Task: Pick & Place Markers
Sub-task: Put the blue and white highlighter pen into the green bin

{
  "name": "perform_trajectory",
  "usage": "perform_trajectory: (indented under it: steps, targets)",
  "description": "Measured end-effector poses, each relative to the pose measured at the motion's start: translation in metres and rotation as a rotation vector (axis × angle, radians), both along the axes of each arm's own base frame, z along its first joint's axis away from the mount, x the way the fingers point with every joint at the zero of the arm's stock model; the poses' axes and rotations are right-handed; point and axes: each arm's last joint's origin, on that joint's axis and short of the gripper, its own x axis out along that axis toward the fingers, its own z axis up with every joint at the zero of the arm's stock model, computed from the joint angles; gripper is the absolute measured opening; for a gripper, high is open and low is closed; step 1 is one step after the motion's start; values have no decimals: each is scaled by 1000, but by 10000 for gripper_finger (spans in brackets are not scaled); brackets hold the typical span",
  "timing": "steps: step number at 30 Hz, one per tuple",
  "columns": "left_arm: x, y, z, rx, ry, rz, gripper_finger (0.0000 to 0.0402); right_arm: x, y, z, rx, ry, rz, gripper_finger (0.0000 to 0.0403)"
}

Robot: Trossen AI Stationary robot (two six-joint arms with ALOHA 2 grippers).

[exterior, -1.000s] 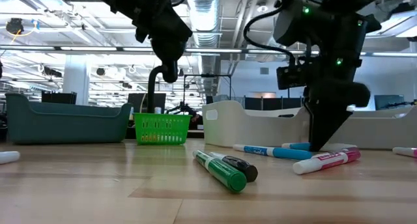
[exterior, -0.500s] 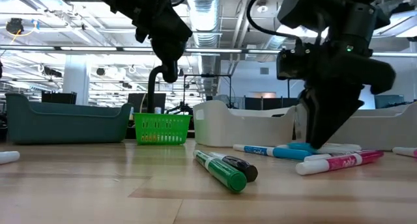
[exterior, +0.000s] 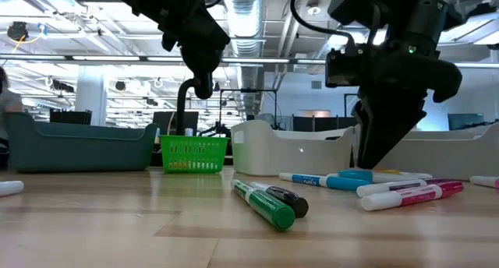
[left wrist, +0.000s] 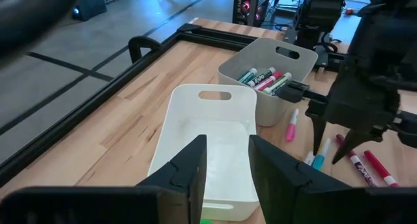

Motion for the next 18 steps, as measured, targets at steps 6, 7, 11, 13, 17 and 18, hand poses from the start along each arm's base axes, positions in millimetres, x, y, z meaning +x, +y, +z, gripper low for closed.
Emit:
perform_trajectory:
  steps: [6, 7, 11, 13, 17, 18]
  targets:
    - [0, 0, 0, 0, 0, 0, 110, -1, 7, 1, -34, -13, 32, 151]
    - [0, 0, 0, -1, 0, 0, 110, -2, 8, 1, -41, -14, 55, 157]
    - [0, 0, 0, -3, 0, 1, 110, -2, 8, 1, -75, -16, 82, 171]
    - [0, 0, 0, -3, -1, 1, 110, -2, 7, 0, -76, -16, 78, 170]
    - [0, 0, 0, -3, -1, 1, 110, -4, 2, -5, -81, 7, 66, 159]
    - [0, 0, 0, -3, -1, 1, 110, -5, 1, -6, -79, 13, 66, 155]
